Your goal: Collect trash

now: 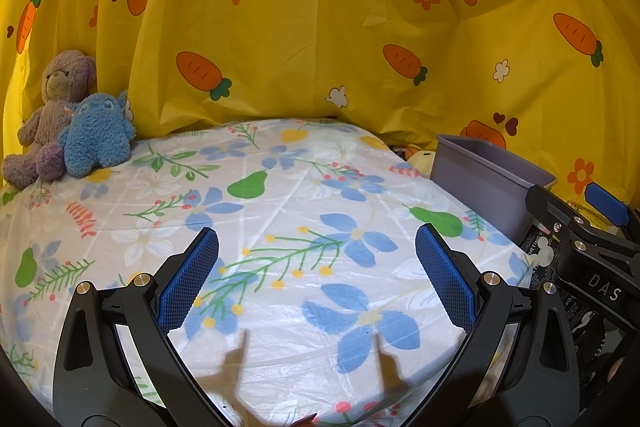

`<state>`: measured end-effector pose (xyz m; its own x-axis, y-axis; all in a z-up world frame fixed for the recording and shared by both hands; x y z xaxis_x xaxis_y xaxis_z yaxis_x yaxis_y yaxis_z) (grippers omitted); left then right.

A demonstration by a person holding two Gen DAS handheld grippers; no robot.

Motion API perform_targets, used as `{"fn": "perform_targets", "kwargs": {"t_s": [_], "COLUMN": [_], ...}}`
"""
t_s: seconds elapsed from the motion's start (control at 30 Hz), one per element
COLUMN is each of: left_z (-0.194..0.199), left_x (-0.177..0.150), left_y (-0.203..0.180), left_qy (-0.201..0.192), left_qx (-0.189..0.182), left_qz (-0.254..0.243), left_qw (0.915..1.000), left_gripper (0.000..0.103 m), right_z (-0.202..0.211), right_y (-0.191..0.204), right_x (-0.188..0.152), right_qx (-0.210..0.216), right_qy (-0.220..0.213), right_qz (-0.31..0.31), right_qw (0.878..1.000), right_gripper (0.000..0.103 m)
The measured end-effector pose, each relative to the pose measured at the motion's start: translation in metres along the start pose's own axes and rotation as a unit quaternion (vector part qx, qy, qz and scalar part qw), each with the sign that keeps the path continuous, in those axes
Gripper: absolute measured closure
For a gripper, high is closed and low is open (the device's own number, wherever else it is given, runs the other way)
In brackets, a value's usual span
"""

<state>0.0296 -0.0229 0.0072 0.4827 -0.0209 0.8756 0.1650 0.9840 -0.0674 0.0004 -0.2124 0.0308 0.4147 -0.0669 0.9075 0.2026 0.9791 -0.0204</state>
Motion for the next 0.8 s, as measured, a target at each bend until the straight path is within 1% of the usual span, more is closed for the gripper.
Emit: {"fn": "perform_targets", "kwargs": {"t_s": [0.17, 0.23, 0.3, 0.4, 0.5, 0.57, 0.63, 0.8], "left_z": [-0.001, -0.002, -0.001, 0.003, 0.003, 0.002, 0.002, 0.005], "left_x": [0.000, 0.000, 0.001, 0.001, 0.001, 0.000, 0.000, 0.002], "left_y": [-0.001, -0.003, -0.005, -0.009, -0.010, -0.010, -0.009, -0.008], "left_qy": [0.006, 0.008, -0.001, -0.017, -0.022, -0.022, -0.023, -0.029], "left_qx": [0.005, 0.011, 0.018, 0.015, 0.023, 0.022, 0.017, 0.020], "left_qz": [-0.001, -0.012, -0.024, -0.033, -0.049, -0.050, -0.044, -0.040], "left_qw": [1.0000, 0.9998, 0.9996, 0.9992, 0.9983, 0.9983, 0.9986, 0.9986], "left_gripper": [0.006, 0.006, 0.006, 0.006, 0.017, 0.025, 0.025, 0.025], "right_z": [0.000, -0.001, 0.000, -0.001, -0.002, -0.002, -0.003, -0.003], "right_y": [-0.002, -0.002, 0.000, 0.002, 0.002, -0.001, -0.002, -0.003], "right_x": [-0.001, -0.001, -0.001, 0.000, 0.000, -0.001, -0.001, -0.001], "right_qx": [0.001, 0.000, 0.001, 0.000, -0.002, -0.004, -0.005, -0.003], "right_qy": [0.000, 0.000, 0.001, 0.003, 0.004, 0.003, 0.003, 0.003], "right_qz": [0.000, 0.001, 0.002, 0.002, -0.002, -0.004, -0.005, -0.004], "right_qw": [1.000, 1.000, 1.000, 1.000, 1.000, 1.000, 1.000, 1.000], "right_gripper": [0.005, 0.005, 0.005, 0.005, 0.005, 0.005, 0.005, 0.005]}}
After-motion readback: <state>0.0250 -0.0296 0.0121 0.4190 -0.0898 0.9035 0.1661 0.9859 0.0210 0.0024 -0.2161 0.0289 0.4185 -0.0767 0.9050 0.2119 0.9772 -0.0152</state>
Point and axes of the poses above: each gripper's, at about its wrist camera, not at the fingertips, and z roughly against the way its jaws point, y to its left, x to its top, the point moved 5 cm from there along -z, roughly the way its jaws point, and after that the axes turned 3 degrees about y, right-handed, at the moved point
